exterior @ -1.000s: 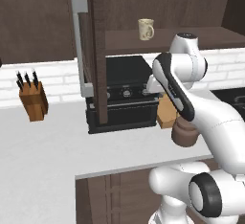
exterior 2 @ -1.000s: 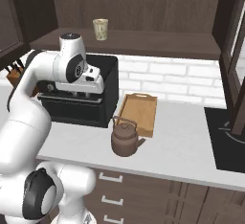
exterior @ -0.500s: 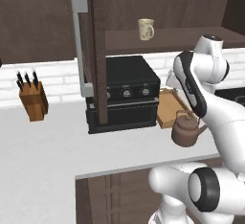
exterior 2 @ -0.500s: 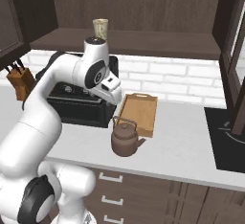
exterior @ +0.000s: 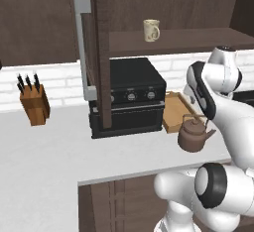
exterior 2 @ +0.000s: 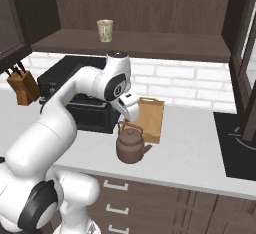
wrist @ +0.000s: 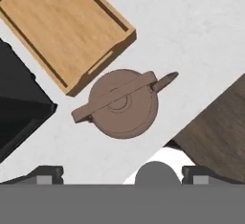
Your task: Pick the kettle from the counter and place it on the tray. Then pick the mug from the cabinet and place it on the tray. Then close the cabinet doors.
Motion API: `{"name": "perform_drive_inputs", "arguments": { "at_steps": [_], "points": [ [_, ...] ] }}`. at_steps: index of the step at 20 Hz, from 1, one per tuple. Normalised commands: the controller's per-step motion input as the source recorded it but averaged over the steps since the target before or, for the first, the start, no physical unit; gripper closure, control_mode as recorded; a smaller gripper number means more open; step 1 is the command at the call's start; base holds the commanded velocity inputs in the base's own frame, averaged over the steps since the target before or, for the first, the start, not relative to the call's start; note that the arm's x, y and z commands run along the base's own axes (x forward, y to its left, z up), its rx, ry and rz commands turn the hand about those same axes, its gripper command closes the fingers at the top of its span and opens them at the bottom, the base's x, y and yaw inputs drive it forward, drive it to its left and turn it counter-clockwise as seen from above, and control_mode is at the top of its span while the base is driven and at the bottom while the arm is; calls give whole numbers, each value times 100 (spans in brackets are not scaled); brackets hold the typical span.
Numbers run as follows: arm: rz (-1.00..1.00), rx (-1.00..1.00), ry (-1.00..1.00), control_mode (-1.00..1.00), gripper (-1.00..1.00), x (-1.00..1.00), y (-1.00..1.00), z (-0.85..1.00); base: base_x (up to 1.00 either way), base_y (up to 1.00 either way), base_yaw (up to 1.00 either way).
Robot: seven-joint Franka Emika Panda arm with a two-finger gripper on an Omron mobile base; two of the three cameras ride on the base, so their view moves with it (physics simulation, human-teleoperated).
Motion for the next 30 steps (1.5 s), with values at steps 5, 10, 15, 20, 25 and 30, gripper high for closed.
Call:
{"name": "perform_drive_inputs", "arguments": {
  "at_steps": [5,10,15,20,25,30],
  "points": [
    [-20,0,0,-100,-100,0,-11,-45,0,0,0],
    [-21,0,0,-100,-100,21,0,-11,0,0,0],
    [-19,1,0,-100,-100,22,-2,-11,0,0,0],
    [-16,4,0,-100,-100,16,-9,-18,0,0,0],
    [-11,5,0,-100,-100,5,-19,-22,0,0,0],
    [-8,7,0,-100,-100,26,-19,-22,0,0,0]
  ]
}}
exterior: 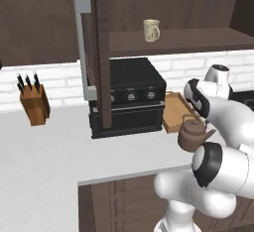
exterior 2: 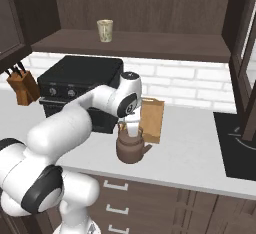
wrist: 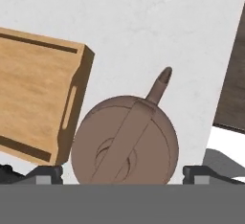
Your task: Pick the kettle from the counter and place it on the tray. Then pick the mug from the cabinet and place it on the tray. Then close the cabinet doors.
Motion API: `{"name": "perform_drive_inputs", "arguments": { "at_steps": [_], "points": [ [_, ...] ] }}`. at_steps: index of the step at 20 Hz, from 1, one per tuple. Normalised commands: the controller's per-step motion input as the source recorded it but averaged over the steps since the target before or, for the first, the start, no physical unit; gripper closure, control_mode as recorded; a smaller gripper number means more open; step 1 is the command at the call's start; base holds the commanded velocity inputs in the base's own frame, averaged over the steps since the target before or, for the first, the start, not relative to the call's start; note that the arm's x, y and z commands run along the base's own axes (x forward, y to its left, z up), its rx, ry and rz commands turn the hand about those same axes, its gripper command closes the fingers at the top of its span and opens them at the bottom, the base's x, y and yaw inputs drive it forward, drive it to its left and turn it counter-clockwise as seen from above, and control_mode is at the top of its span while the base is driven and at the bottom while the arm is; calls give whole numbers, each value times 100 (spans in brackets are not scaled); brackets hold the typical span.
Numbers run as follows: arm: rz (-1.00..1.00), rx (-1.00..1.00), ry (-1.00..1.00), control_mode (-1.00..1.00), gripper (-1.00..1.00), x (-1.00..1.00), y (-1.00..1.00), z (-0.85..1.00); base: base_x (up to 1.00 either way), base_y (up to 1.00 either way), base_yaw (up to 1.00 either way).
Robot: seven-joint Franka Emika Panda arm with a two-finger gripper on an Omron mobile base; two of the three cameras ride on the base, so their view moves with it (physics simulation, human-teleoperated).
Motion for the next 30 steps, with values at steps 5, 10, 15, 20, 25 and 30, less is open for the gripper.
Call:
{"name": "perform_drive_inputs", "arguments": {
  "at_steps": [5,10,15,20,25,30],
  "points": [
    [-5,7,0,-100,-100,40,-1,-17,0,0,0],
    [-4,8,0,-100,-100,12,0,-13,0,0,0],
    [-1,1,1,-100,100,-4,0,-10,0,0,0],
    [0,0,-1,-100,100,0,0,1,0,0,0],
    [15,0,-14,-100,100,0,9,65,0,0,0],
    [55,0,-3,-100,100,-1,3,50,0,0,0]
  ]
}}
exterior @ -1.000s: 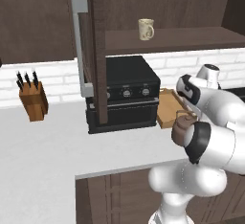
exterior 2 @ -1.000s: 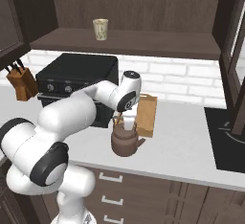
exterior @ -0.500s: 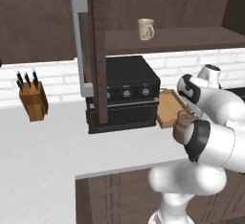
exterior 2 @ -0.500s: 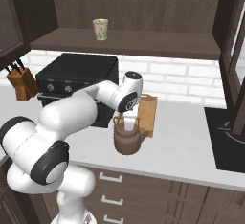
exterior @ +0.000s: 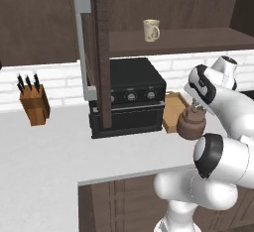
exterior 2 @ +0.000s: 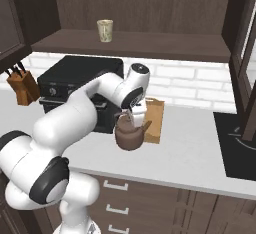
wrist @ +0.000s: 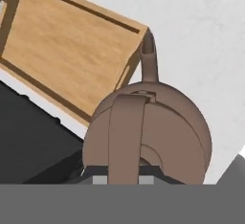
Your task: Pick the kettle from the counter and place it on the tray. Then pick the mug from the cabinet and place it on the tray. Then close the cabinet doors.
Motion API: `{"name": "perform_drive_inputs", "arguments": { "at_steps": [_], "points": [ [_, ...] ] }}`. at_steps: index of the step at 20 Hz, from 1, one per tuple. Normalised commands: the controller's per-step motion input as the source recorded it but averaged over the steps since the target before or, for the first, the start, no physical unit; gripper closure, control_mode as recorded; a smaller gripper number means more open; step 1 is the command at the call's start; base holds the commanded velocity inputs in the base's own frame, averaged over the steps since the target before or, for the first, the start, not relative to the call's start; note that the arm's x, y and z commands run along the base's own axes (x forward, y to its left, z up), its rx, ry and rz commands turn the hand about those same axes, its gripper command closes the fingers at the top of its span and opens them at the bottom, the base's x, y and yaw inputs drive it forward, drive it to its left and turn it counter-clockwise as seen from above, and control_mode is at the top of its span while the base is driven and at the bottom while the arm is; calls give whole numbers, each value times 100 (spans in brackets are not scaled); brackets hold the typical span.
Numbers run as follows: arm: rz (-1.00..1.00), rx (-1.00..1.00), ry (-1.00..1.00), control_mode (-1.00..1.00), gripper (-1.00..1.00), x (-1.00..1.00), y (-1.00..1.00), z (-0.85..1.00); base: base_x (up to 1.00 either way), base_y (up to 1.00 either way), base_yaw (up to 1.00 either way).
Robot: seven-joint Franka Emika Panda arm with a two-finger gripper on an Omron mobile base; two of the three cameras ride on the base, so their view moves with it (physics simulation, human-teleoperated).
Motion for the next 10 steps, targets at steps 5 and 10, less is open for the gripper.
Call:
{"name": "perform_drive_inputs", "arguments": {
  "at_steps": [5,10],
  "points": [
    [19,-5,3,-100,100,-2,8,-7,0,0,0],
    [23,-2,-32,-100,100,17,5,25,0,0,0]
  ]
}}
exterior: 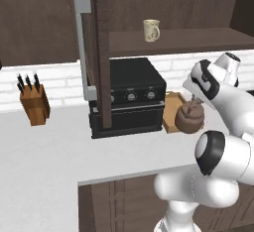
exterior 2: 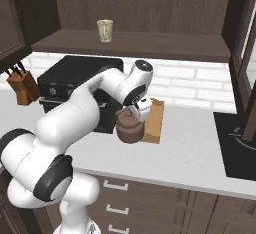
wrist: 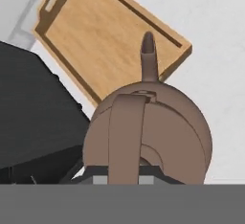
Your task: Pick the kettle from the counter and place it on the tray. Then pick the mug from the cabinet and place it on the tray. Then close the cabinet doors.
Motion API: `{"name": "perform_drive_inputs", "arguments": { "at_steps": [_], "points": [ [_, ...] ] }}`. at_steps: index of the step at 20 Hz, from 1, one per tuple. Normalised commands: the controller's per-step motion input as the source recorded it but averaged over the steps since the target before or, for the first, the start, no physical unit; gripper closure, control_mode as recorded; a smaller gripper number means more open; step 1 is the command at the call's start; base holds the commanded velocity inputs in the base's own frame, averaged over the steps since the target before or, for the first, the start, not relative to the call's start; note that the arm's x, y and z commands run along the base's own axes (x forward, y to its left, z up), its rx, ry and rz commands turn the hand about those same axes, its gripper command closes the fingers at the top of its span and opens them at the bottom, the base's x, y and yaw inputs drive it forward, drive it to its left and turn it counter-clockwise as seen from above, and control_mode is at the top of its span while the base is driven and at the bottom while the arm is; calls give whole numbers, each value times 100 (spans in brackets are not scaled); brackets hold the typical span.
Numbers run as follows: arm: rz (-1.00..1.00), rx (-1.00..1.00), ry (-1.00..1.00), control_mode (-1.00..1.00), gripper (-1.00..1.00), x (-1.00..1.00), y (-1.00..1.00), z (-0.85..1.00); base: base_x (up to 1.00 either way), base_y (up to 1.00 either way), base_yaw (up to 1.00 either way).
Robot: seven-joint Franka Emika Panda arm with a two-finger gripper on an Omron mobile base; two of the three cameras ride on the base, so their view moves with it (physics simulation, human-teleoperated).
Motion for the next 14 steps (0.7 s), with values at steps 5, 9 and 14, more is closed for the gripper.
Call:
{"name": "perform_drive_inputs", "arguments": {
  "at_steps": [5,9,14],
  "points": [
    [18,-1,-34,-100,100,31,0,28,0,0,0],
    [11,0,-19,-100,100,48,0,0,0,0,0],
    [1,0,-13,-100,100,71,-12,-5,0,0,0]
  ]
}}
